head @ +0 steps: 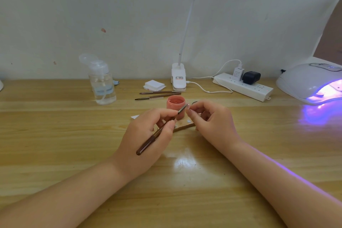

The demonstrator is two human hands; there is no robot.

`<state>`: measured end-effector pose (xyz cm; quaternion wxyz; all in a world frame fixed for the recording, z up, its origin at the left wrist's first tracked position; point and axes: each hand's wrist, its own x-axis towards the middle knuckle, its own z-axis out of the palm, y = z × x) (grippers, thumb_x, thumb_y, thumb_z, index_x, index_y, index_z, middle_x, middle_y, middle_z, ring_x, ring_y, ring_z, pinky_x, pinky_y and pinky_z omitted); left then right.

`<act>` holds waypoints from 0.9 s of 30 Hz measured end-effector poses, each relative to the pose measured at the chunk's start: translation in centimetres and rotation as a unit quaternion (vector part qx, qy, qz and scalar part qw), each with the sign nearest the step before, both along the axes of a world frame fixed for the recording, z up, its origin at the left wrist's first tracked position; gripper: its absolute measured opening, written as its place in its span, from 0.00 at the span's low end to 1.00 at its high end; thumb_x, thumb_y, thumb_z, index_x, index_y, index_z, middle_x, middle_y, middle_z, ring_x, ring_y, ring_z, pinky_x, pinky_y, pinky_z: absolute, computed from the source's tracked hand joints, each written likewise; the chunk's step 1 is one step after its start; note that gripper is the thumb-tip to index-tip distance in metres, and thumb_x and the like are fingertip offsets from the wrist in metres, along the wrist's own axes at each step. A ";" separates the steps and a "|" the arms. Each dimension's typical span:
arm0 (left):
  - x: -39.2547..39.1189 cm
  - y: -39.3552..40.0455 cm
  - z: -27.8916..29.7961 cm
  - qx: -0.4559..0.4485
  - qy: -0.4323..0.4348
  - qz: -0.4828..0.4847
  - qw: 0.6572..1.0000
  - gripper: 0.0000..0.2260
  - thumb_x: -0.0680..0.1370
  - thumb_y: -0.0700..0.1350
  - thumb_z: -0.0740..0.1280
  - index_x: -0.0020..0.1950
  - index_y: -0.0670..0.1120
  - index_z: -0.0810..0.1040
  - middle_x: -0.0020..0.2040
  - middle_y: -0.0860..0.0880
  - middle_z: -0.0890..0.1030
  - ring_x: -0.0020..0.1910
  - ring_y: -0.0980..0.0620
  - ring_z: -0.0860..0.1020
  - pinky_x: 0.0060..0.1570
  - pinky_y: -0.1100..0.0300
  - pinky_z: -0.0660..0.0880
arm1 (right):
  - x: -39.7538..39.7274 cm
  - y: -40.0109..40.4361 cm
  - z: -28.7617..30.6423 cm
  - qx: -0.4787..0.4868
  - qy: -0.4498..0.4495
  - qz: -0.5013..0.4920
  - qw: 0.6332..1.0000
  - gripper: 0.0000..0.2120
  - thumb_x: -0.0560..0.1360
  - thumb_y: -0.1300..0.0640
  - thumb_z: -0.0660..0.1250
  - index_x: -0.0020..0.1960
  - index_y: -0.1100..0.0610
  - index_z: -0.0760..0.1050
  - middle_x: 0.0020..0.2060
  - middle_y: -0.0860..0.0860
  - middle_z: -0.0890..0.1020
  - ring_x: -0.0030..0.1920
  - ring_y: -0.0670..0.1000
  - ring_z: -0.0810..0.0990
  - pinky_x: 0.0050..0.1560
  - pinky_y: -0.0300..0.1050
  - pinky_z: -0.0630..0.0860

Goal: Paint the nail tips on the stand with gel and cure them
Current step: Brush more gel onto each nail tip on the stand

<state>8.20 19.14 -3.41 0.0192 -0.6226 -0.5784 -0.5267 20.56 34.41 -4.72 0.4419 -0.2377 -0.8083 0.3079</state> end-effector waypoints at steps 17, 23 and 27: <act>-0.3 -0.2 0.1 0.015 -0.042 -0.019 0.999 0.09 0.76 0.48 0.61 0.49 0.52 0.80 0.42 0.59 0.83 0.41 0.58 0.80 0.42 0.71 0.72 | 0.1 -0.1 0.1 -0.011 0.006 0.006 1.000 0.04 0.74 0.60 0.72 0.42 0.52 0.80 0.34 0.42 0.83 0.29 0.61 0.77 0.32 0.55 0.76; -1.2 1.8 2.3 0.011 -0.193 0.036 0.981 0.05 0.75 0.40 0.70 0.44 0.51 0.80 0.36 0.59 0.82 0.35 0.64 0.78 0.34 0.73 0.72 | 0.1 0.1 -0.1 -0.016 0.001 0.000 1.000 0.03 0.74 0.58 0.72 0.42 0.52 0.81 0.34 0.47 0.82 0.29 0.55 0.77 0.34 0.53 0.77; -2.7 3.5 4.7 -0.023 -0.153 0.114 0.981 0.07 0.77 0.42 0.68 0.39 0.47 0.81 0.33 0.50 0.82 0.29 0.61 0.75 0.29 0.70 0.70 | -0.1 0.0 -0.2 -0.013 -0.003 -0.001 1.000 0.05 0.73 0.58 0.72 0.41 0.50 0.79 0.36 0.46 0.82 0.28 0.52 0.76 0.34 0.49 0.76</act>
